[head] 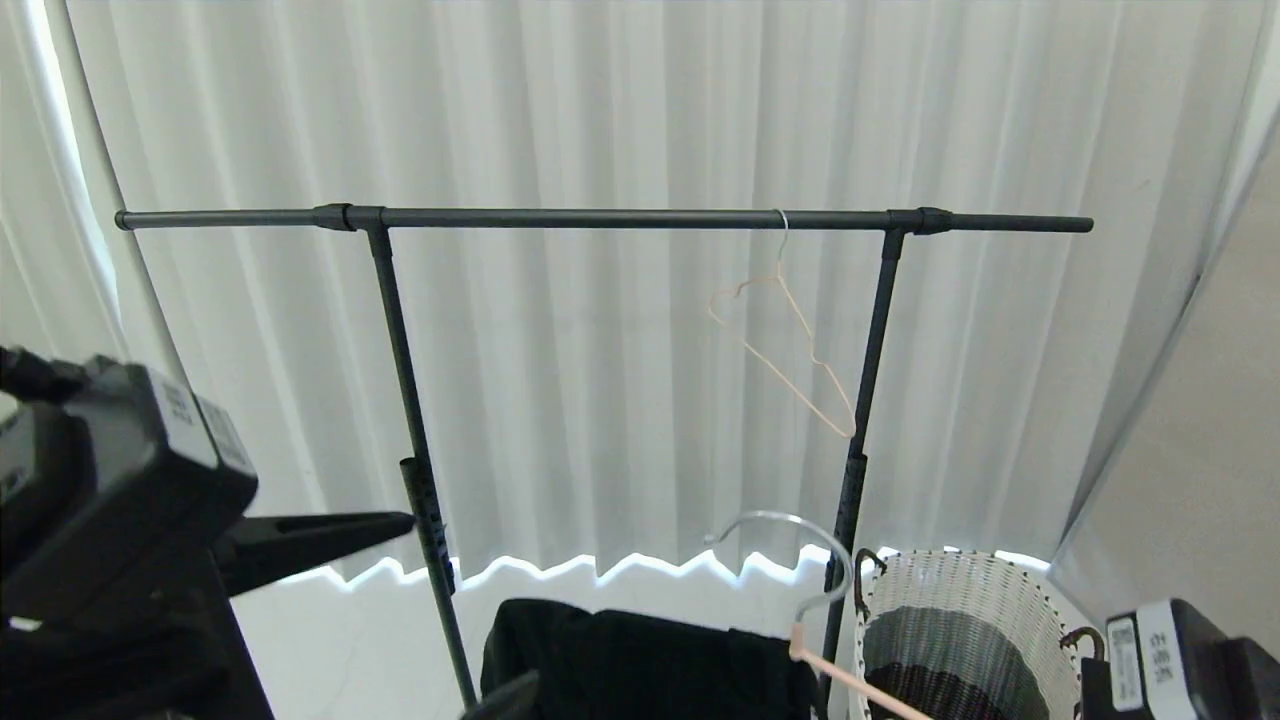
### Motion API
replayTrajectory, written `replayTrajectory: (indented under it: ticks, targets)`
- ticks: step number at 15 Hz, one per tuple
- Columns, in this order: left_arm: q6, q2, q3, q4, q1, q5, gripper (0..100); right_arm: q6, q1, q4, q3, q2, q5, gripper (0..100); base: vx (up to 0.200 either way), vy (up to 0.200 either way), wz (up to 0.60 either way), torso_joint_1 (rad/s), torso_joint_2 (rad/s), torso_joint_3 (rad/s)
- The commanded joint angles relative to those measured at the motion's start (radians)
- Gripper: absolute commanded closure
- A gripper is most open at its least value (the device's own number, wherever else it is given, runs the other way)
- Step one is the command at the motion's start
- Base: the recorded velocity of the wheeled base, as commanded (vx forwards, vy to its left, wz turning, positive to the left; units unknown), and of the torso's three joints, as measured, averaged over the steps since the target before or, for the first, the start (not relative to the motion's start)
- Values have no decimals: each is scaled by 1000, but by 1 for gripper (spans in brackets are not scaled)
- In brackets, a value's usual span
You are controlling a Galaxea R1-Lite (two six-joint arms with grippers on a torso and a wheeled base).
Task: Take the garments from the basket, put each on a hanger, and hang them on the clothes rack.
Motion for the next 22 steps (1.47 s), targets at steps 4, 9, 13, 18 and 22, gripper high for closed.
replayTrajectory:
  ticks: [4, 9, 13, 18, 22]
  targets:
    - [161, 57, 173, -140, -57, -189, 0, -45, 70, -2, 44, -17, 95, 100, 0, 0, 0, 0, 0, 0]
    - [178, 121, 231, -277, -126, -299, 0, -65, 113, -33, 33, -5, 100, 100, 0, 0, 0, 0, 0, 0]
    - [212, 138, 256, -283, -94, -310, 0, -99, 151, -34, 21, -4, 100, 100, 0, 0, 0, 0, 0, 0]
    - [215, 133, 296, -283, -97, -310, 0, -106, 185, -34, -22, 29, 101, 100, 0, 0, 0, 0, 0, 0]
    - [223, 130, 303, -283, -97, -308, 100, -108, 187, -34, -45, 44, 100, 100, 0, 0, 0, 0, 0, 0]
